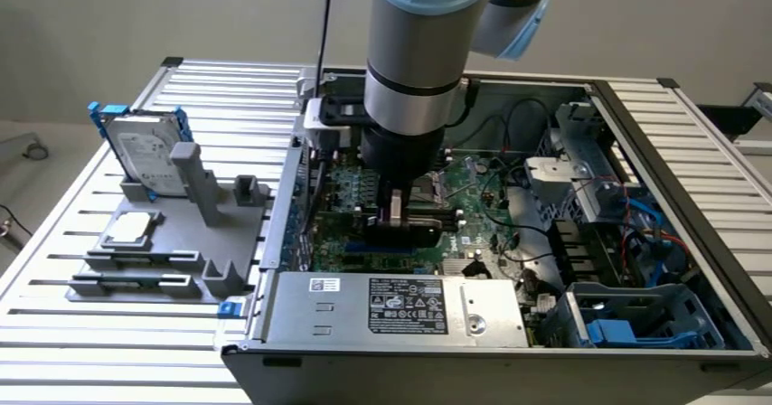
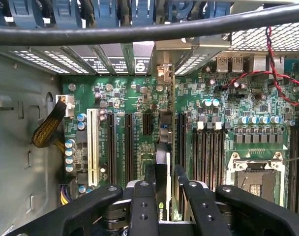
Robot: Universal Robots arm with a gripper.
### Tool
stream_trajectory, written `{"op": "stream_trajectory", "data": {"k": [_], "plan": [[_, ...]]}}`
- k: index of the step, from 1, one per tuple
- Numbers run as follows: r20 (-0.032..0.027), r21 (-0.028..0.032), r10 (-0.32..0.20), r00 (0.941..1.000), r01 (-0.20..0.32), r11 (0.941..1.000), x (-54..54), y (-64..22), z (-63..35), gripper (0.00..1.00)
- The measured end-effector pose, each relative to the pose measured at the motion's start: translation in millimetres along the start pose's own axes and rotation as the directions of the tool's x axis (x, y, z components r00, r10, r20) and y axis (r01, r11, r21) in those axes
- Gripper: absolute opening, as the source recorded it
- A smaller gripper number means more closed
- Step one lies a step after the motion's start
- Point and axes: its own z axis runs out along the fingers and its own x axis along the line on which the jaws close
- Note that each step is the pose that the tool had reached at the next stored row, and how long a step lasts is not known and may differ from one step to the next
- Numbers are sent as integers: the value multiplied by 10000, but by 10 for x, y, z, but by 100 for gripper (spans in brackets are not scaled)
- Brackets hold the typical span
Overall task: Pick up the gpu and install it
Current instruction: 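Insert the gpu into the slot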
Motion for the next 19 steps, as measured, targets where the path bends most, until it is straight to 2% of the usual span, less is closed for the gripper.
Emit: {"op": "stream_trajectory", "data": {"k": [8,19], "plan": [[-2,-164,17,10000,-17,9999,0,0,1,26],[-1,-180,19,10000,-19,9998,3,-7,18,26]]}}
